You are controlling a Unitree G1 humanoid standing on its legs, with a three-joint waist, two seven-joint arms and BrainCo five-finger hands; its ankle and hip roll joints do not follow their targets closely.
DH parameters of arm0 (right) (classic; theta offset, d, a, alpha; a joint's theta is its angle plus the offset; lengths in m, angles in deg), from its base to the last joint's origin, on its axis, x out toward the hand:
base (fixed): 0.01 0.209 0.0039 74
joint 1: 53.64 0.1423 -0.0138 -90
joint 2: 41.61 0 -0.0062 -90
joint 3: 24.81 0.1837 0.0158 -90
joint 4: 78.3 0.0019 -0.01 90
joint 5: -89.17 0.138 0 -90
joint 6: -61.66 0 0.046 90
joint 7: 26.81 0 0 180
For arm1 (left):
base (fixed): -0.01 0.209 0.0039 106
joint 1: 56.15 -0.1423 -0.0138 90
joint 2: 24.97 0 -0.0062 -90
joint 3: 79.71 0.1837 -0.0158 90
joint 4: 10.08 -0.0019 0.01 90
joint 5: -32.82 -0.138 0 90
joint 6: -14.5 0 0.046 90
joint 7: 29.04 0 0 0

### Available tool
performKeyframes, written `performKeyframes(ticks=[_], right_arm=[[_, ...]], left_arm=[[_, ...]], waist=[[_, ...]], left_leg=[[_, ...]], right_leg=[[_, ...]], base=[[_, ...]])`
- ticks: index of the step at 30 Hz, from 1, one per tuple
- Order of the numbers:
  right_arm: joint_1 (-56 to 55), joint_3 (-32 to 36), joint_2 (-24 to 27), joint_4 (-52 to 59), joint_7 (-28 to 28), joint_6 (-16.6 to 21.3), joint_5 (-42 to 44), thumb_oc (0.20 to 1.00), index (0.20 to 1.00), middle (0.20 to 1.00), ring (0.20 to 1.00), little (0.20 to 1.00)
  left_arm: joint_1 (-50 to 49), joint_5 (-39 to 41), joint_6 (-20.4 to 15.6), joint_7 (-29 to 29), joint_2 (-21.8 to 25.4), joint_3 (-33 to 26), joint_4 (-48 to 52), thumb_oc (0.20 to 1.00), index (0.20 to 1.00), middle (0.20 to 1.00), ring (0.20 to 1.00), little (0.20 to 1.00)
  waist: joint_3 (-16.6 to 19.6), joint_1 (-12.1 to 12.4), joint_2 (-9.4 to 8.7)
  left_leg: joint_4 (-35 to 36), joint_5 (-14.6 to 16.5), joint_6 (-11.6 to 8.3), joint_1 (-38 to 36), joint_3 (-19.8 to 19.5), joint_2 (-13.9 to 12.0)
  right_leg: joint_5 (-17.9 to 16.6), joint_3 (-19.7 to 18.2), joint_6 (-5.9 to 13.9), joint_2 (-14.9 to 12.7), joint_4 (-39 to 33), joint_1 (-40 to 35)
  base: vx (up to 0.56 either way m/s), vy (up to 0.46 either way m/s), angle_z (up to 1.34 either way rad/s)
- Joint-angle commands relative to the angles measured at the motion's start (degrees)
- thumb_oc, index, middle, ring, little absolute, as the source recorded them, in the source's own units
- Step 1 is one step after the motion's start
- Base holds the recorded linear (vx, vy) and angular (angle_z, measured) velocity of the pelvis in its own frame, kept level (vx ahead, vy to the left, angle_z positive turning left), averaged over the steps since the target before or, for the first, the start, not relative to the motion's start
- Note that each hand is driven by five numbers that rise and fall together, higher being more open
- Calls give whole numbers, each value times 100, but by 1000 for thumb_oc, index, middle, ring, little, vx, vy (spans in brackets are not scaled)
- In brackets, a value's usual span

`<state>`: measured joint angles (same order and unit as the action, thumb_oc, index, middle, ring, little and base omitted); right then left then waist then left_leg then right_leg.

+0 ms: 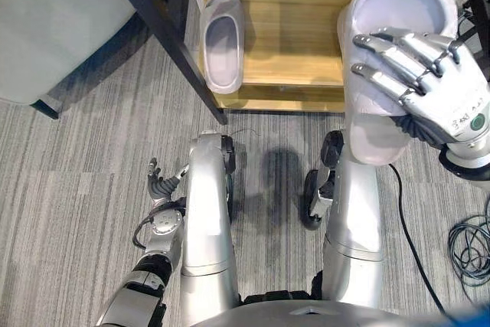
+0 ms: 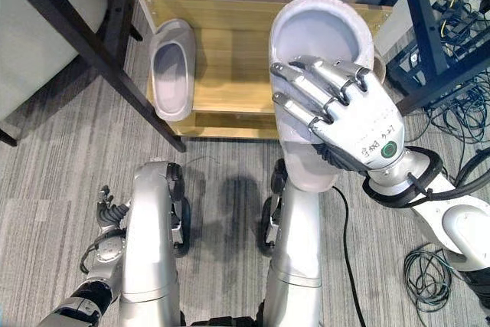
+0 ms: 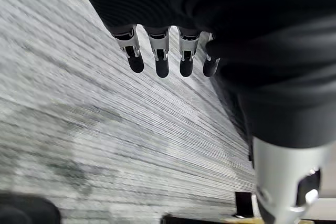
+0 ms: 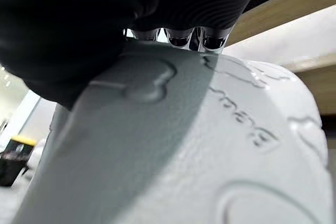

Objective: Arrange the slippers neatly on the shoe rack.

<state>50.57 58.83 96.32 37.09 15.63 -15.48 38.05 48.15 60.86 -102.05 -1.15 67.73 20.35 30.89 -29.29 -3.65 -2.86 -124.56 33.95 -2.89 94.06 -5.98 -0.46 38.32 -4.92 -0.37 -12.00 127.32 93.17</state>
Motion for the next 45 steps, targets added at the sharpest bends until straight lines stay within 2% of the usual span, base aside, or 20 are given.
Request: performKeyframes(ticks=[1, 5, 7, 11, 13, 16, 17, 20, 21, 22, 25, 26, 34, 39, 45], right_arm=[[676, -177, -195, 345, 143, 35, 328, 200, 200, 200, 200, 200], [1262, -750, -532, -121, 58, 186, 695, 200, 200, 200, 200, 200], [1643, -1132, -691, -559, -27, 198, 904, 200, 200, 200, 200, 200], [2225, -1694, -1459, -1784, -318, 345, 1740, 200, 200, 200, 200, 200], [2292, -1778, -1555, -1994, -343, 362, 1793, 200, 200, 200, 200, 200], [2613, -2042, -1988, -2774, -478, 357, 2068, 200, 200, 200, 200, 200], [2711, -2057, -2300, -3052, -582, 469, 2605, 200, 200, 200, 200, 200], [3160, -2176, -2557, -3702, -649, 575, 3247, 200, 200, 200, 200, 200], [3545, -2301, -2580, -4163, -702, 579, 3527, 200, 200, 200, 200, 200], [3552, -2308, -2583, -4172, -699, 584, 3528, 200, 200, 200, 200, 200], [4517, -2906, -2292, -5209, -861, 350, 3614, 200, 200, 200, 200, 200], [4957, -3261, -2231, -5727, -920, 292, 3710, 200, 200, 200, 200, 200], [5597, -3708, -2221, -6377, -1105, 175, 3886, 200, 200, 200, 200, 200], [5770, -3959, -2187, -6516, -1109, 174, 3889, 200, 200, 200, 200, 200], [5858, -3904, -2313, -6704, -1029, 129, 3876, 200, 200, 200, 200, 200]], left_arm=[[88, -171, -338, 211, 80, 31, 269, 1000, 1000, 1000, 1000, 1000], [123, -166, -365, 256, 164, 69, 464, 1000, 1000, 1000, 1000, 1000], [96, 210, -493, 109, 124, 50, 717, 1000, 1000, 1000, 1000, 1000], [186, 314, -574, 90, 103, 183, 1161, 1000, 1000, 1000, 1000, 1000], [187, 372, -592, 64, 87, 157, 1200, 1000, 1000, 1000, 1000, 1000], [150, 409, -660, -8, 49, 234, 1440, 1000, 1000, 1000, 1000, 1000], [83, 434, -652, 19, 28, 261, 1520, 1000, 1000, 1000, 1000, 1000], [54, 539, -668, -28, 112, 243, 1599, 1000, 1000, 1000, 1000, 1000], [33, 514, -644, -59, 167, 310, 1681, 1000, 1000, 1000, 1000, 1000], [30, 513, -644, -59, 167, 306, 1682, 1000, 1000, 1000, 1000, 1000], [-275, 779, -643, -422, 239, 547, 1978, 1000, 1000, 1000, 1000, 1000], [-339, 1188, -633, -683, 251, 551, 2063, 1000, 1000, 1000, 1000, 1000], [-461, 990, -627, -802, 539, 631, 2538, 1000, 1000, 1000, 1000, 1000], [-598, 918, -601, -816, 552, 797, 2560, 1000, 1000, 1000, 1000, 1000], [-615, 712, -628, -753, 660, 913, 2704, 1000, 1000, 1000, 1000, 1000]], waist=[[82, 328, 46], [-42, 382, 35], [-45, 432, 20], [-47, 545, 77], [-46, 564, 86], [-48, 634, 77], [-49, 688, 67], [-51, 803, 44], [-51, 905, 47], [-51, 902, 40], [-51, 1077, 70], [-51, 1157, 80], [-51, 1338, -37], [-51, 1353, 33], [-51, 1324, 91]], left_leg=[[183, 551, 461, -411, -405, 110], [111, 552, 468, -411, -398, 105], [201, 536, 466, -411, -365, 129], [163, 599, 494, -411, -337, 176], [127, 630, 498, -411, -340, 186], [40, 699, 476, -411, -305, 219], [21, 710, 476, -411, -303, 221], [44, 729, 475, -411, -276, 225], [73, 737, 476, -411, -268, 231], [73, 737, 478, -411, -260, 229], [104, 786, 459, -411, -256, 251], [136, 801, 448, -411, -235, 240], [273, 823, 371, -411, -246, 252], [361, 878, 344, -411, -231, 200], [479, 866, 338, -411, -207, 227]], right_leg=[[591, -268, -515, 19, 85, -690], [530, -316, -493, 67, 140, -677], [481, -363, -505, 84, 94, -644], [464, -362, -502, 101, 122, -606], [465, -358, -483, 108, 142, -596], [503, -355, -482, 84, 230, -591], [476, -332, -487, 63, 224, -608], [476, -335, -494, 50, 243, -588], [470, -340, -486, 20, 227, -592], [471, -348, -487, 21, 231, -587], [462, -412, -486, -7, 218, -589], [465, -453, -500, -26, 222, -558], [477, -440, -575, -104, 151, -562], [469, -473, -662, -67, 139, -425], [466, -474, -664, -70, 87, -380]], base=[[19, 14, -18], [-9, -1, -4], [0, 0, 0], [0, 29, 1], [8, 16, -1], [5, 4, 3], [15, 9, 11], [8, 0, 2], [0, 0, 0], [0, 0, 0], [18, 17, 5], [18, 35, 9], [5, -9, 4], [-17, -3, -3], [-3, 1, -1]])
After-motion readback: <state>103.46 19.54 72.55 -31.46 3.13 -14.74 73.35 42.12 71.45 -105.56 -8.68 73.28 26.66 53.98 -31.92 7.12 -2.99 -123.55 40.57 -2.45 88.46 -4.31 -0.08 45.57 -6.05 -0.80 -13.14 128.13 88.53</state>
